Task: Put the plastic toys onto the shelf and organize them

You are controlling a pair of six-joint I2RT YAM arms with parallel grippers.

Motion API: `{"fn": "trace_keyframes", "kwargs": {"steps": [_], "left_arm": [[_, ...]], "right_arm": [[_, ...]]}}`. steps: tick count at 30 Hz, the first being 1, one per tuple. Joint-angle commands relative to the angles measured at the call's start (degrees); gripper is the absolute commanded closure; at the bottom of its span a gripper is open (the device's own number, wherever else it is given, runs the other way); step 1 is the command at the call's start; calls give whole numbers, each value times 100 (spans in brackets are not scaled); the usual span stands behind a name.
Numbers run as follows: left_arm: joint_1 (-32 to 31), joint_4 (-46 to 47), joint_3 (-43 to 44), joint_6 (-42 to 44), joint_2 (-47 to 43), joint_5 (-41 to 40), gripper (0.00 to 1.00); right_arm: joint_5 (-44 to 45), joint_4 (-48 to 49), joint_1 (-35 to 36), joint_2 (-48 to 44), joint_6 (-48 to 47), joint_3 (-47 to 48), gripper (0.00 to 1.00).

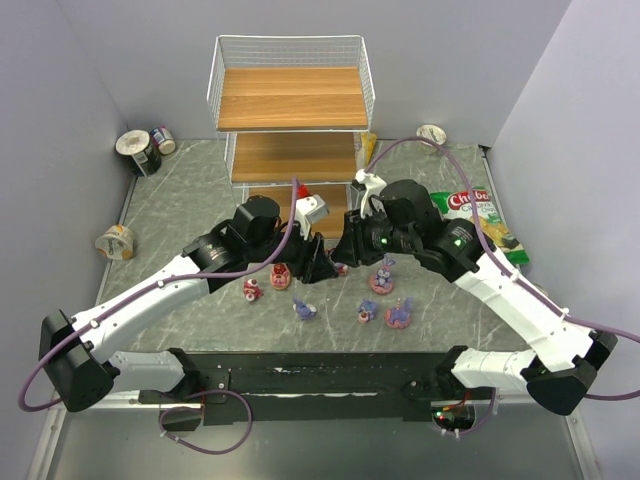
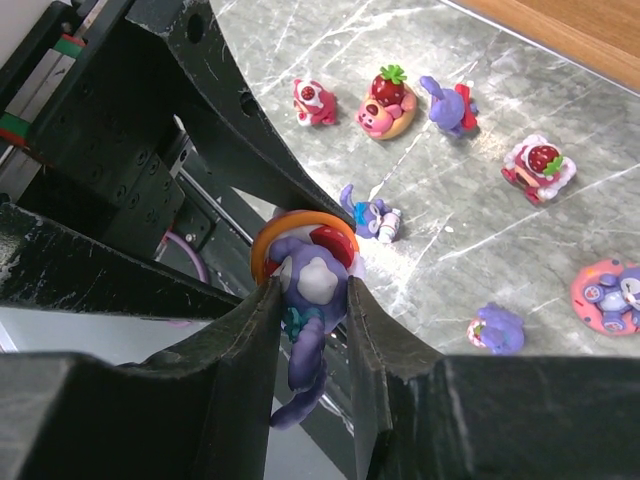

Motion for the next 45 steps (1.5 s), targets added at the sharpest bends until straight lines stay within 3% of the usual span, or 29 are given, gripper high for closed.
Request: {"fn": "trace_keyframes", "kwargs": {"steps": [1, 4, 7, 10, 17, 21, 24, 33, 40, 45], "left_arm": [[14, -50, 160, -29, 104, -474, 99], [14, -59, 125, -108, 69, -668, 99], [14, 20, 28, -266, -80, -957, 99], [31, 64, 63, -354, -238, -1352, 99], [303, 99, 694, -872, -721, -2214, 99], [462, 47, 1371, -1224, -942, -3171, 99], [567, -85, 2004, -1609, -916, -4049, 99], [805, -138, 3420, -2445, -354, -5377, 99], [1059, -181, 4175, -2762, 262, -5537, 99], [1174, -15, 4194, -3122, 491, -5440, 99]], "right_arm": [[-15, 241, 2, -115, 56, 475, 64], [274, 259, 2, -246, 100, 475, 35], [678, 338, -6, -484, 162, 413, 21], [1099, 461, -41, -738, 223, 396, 15], [1927, 602, -243, -1257, 557, 246, 13], [1998, 435, -410, -1302, 715, 158, 13], [1954, 365, -481, -1302, 821, 45, 13], [1910, 417, -569, -1495, 918, -246, 13], [1910, 426, -613, -1653, 961, -421, 13], [1875, 452, -622, -1715, 1005, -580, 13]]}}
